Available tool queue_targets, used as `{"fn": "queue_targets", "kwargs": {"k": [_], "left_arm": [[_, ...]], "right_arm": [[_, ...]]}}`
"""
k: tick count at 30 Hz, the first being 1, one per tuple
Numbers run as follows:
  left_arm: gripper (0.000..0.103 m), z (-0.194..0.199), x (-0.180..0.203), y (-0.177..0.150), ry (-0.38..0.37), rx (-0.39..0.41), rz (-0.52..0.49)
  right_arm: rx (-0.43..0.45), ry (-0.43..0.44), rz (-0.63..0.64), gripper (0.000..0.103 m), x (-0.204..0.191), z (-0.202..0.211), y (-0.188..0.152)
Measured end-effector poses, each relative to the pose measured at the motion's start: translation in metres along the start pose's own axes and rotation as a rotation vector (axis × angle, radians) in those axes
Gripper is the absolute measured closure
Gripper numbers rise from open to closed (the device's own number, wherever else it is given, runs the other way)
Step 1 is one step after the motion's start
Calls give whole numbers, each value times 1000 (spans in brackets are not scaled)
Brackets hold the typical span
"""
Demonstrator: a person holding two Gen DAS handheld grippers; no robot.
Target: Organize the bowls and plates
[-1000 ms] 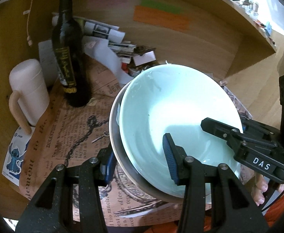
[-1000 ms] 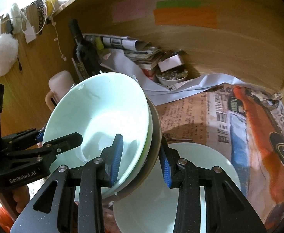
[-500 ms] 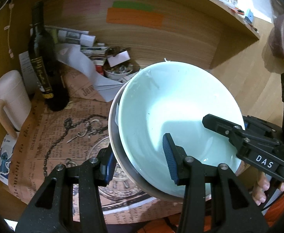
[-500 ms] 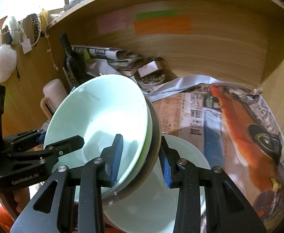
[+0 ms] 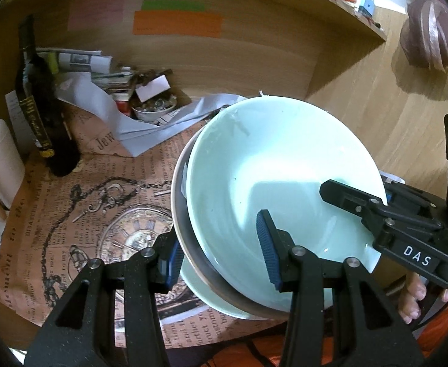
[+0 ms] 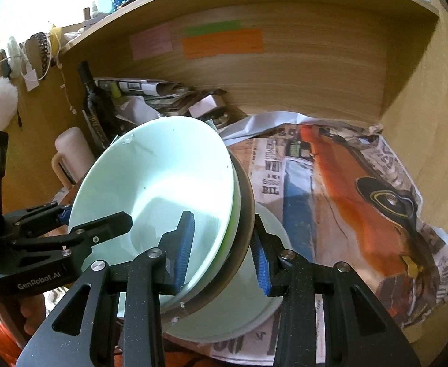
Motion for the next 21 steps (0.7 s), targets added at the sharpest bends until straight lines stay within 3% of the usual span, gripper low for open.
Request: {"fn": "queue_targets", "kwargs": {"k": [21], "left_arm": [[58, -46, 0, -31, 6, -138, 19]], "right_arm": [[-129, 4, -64, 70, 25, -31, -34]]}}
Point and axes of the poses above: each gripper's, at about its wrist camera, not at the fingertips, and z roughly against the way its jaws point, x to its right, y to its top, the point moved 8 cm from there along -z, roughly the way its jaws point, and after that the axes turned 8 degrees about x, right-handed, at the moved point
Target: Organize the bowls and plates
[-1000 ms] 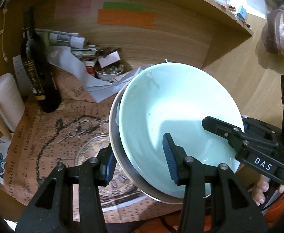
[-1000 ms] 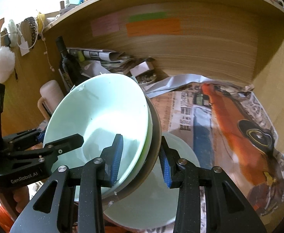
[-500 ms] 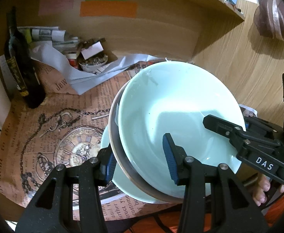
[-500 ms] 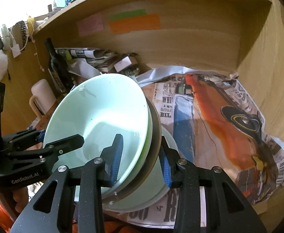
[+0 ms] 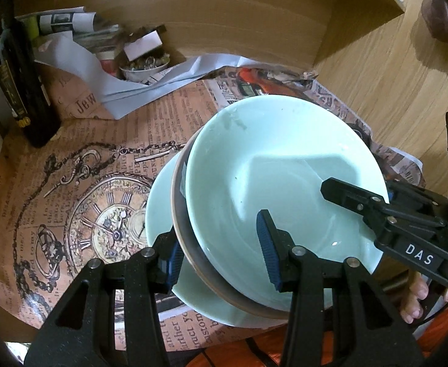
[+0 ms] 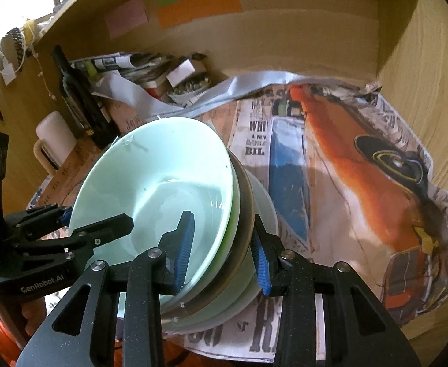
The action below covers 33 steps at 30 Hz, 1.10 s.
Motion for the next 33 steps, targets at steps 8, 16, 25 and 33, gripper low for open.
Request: {"fn": "queue_targets", "kwargs": {"k": [8, 16, 25, 33], "left_arm": [[58, -5, 0, 2, 4, 6, -6], [55, -5, 0, 2, 4, 20, 0], [44, 23, -7, 16, 70, 132, 3], [35, 80, 3, 40, 122, 344, -28]], "right_arm": [[-8, 22, -30, 70, 4, -5, 1], [13, 36, -7, 66, 2, -4, 2], [117, 3, 61, 51, -3, 16, 17], [235, 41, 76, 44, -16, 52, 33]]}}
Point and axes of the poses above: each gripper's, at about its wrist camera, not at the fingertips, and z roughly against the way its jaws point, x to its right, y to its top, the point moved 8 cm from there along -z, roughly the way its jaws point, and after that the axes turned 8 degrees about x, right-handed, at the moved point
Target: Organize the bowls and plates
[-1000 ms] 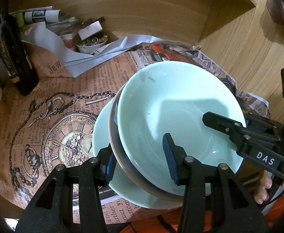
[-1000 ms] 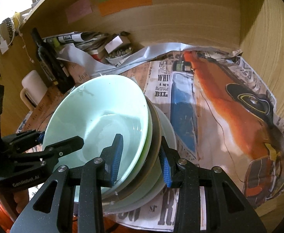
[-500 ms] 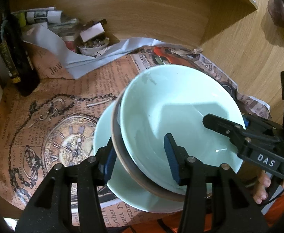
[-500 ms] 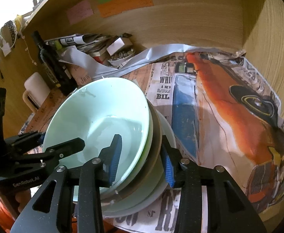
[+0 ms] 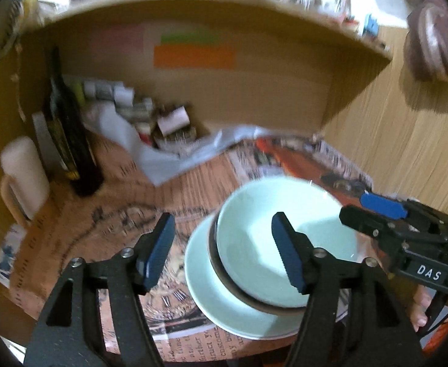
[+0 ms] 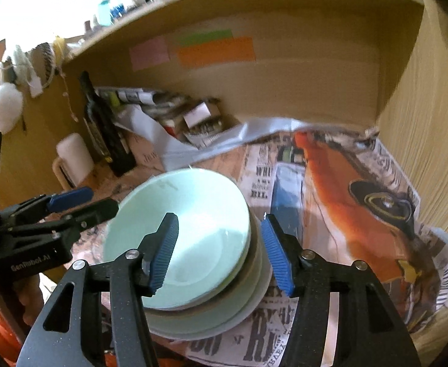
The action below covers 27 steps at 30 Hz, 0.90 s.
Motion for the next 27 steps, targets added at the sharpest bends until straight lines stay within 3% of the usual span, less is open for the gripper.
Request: {"fn": "queue_targets", "kwargs": {"k": [2, 8, 11, 16, 20, 27], "left_arm": [[30, 14, 2, 12, 13, 70, -9], [14, 51, 9, 33, 29, 224, -26], [8, 66, 14, 39, 32, 276, -36], [3, 81, 22, 42, 27, 327, -37], [1, 91, 27, 39, 24, 349, -41], [1, 101, 30, 37, 27, 368, -45]], "right_arm": [[47, 0, -1, 38, -3, 11, 7], [144, 7, 0, 37, -9, 40, 24], [204, 6, 8, 26, -13, 57, 32], [309, -4, 42, 17, -23, 85, 42], [361, -11, 53, 1, -29, 100, 45], [379, -6, 55, 0, -32, 107, 42]]}}
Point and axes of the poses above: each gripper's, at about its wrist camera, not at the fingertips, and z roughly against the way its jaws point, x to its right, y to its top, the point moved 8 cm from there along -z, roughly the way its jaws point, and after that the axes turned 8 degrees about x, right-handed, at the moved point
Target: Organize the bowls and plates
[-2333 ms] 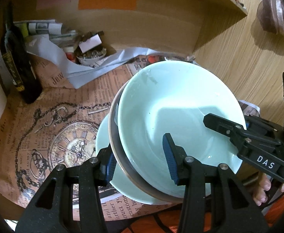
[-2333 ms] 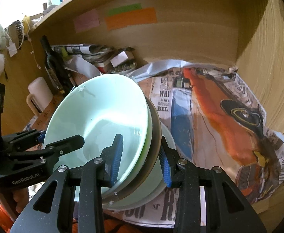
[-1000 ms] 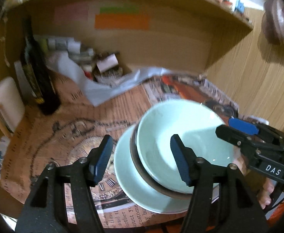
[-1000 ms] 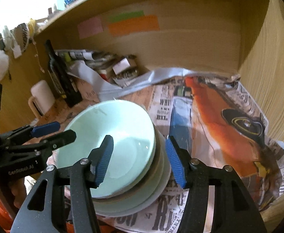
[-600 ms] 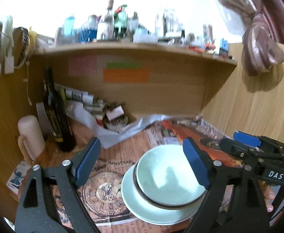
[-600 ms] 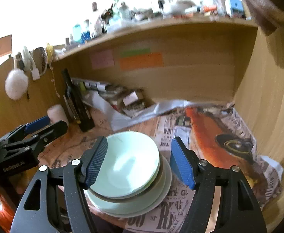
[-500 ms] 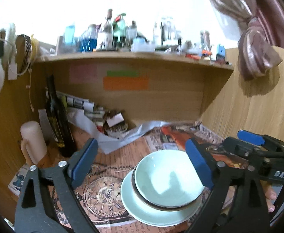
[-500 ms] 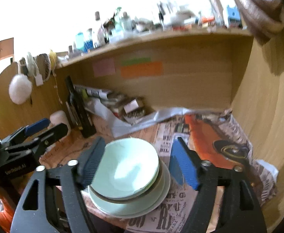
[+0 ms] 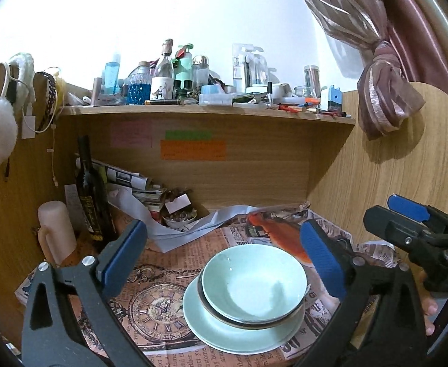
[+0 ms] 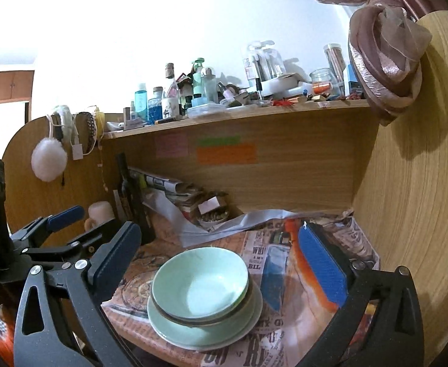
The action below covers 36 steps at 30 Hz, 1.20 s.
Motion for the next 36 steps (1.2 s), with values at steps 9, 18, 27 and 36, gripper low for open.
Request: {"fn": "queue_targets", "kwargs": {"k": [9, 18, 27, 36], "left_arm": [[0, 6, 1, 2, 10, 16, -6], [0, 6, -1, 1, 20, 15, -5], [0, 5, 1, 0, 13, 17, -15], [0, 4, 4, 0, 9, 13, -15]], "right_arm": [[3, 7, 2, 0, -3, 2, 0], [-2, 11, 4, 0, -4, 1, -1], [-1, 14, 2, 0, -2, 1, -1], [2, 11, 1, 0, -3, 1, 0]]}}
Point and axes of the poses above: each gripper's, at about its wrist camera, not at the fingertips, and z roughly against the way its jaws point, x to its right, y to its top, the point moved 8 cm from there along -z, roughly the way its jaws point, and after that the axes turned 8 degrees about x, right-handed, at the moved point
